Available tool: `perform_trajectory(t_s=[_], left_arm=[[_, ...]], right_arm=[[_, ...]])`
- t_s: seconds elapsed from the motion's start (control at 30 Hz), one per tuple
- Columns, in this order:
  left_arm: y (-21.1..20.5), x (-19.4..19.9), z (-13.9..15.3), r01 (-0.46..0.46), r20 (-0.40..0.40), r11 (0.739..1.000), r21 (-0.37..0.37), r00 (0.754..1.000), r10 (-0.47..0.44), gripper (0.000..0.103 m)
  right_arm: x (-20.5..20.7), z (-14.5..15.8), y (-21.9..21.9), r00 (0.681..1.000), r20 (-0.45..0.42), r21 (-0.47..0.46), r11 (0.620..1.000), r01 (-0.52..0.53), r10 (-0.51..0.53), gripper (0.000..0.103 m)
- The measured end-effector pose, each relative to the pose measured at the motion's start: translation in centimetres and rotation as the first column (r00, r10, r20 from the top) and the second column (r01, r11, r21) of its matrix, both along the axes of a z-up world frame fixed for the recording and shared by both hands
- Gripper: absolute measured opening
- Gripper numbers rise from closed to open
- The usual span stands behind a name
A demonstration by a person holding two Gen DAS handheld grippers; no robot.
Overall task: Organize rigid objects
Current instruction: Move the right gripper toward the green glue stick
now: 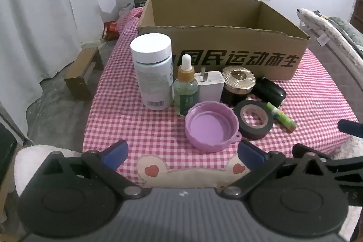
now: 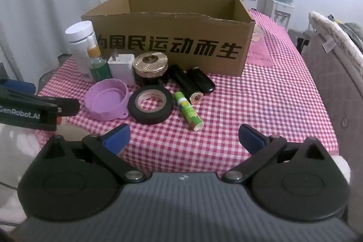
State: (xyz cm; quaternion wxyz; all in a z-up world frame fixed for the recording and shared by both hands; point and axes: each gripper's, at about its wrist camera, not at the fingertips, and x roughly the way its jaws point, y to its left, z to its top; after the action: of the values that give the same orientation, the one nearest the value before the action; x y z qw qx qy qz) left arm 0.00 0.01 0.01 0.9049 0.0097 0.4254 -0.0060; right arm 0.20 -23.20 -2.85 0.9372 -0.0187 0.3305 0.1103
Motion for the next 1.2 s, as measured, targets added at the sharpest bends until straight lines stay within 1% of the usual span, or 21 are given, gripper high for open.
perform_trajectory(t_s=[0.07, 0.1, 0.2, 0.23, 0.27, 0.43, 0.53, 1.2], left_arm=[[0.0, 0.0, 0.0, 0.002, -0.003, 1.0, -0.001, 1.0, -0.002, 0.103], [0.0, 0.0, 0.0, 0.002, -0.002, 1.0, -0.004, 1.0, -0.002, 0.103], [-0.1, -0.2, 0.0, 0.003, 0.003, 1.0, 0.002, 1.0, -0.003, 0.103], [0.5, 0.2, -0.6, 0.001, -0.002, 1.0, 0.005, 1.0, -0.001, 0.103], [0.6, 0.3, -0.6, 0.001, -0.005, 1.0, 0.004, 1.0, -0.001, 0.103], [0.8, 0.3, -0.6, -0.016, -0.022, 1.0, -0.005, 1.0, 0.016, 0.103], [0.9, 0.5, -0.8, -0.026, -0.033, 1.0, -0.004, 0.999, 0.026, 0.103], [1.2, 1.1, -1.1, -0.049, -0.039, 0.999, 0.024, 0.998, 0.05, 0.103]], right_arm=[[0.0, 0.0, 0.0, 1.0, 0.005, -0.005, 1.0, 0.002, -0.002, 0.102], [0.0, 0.0, 0.1, 1.0, 0.015, -0.023, 1.0, 0.004, -0.003, 0.102], [0.1, 0.0, 0.0, 1.0, 0.012, -0.001, 1.0, 0.001, -0.001, 0.102], [0.2, 0.1, 0.0, 1.0, 0.007, 0.008, 1.0, 0.003, -0.003, 0.102], [0.4, 0.6, 0.4, 1.0, 0.003, 0.016, 1.0, 0.003, -0.003, 0.102], [0.8, 0.8, 0.1, 1.0, 0.004, 0.033, 0.999, 0.004, -0.004, 0.102], [0.1, 0.2, 0.0, 1.0, 0.011, 0.027, 1.0, -0.011, 0.011, 0.102], [0.5, 0.7, 0.6, 1.0, 0.007, 0.03, 0.999, -0.025, 0.025, 0.102]])
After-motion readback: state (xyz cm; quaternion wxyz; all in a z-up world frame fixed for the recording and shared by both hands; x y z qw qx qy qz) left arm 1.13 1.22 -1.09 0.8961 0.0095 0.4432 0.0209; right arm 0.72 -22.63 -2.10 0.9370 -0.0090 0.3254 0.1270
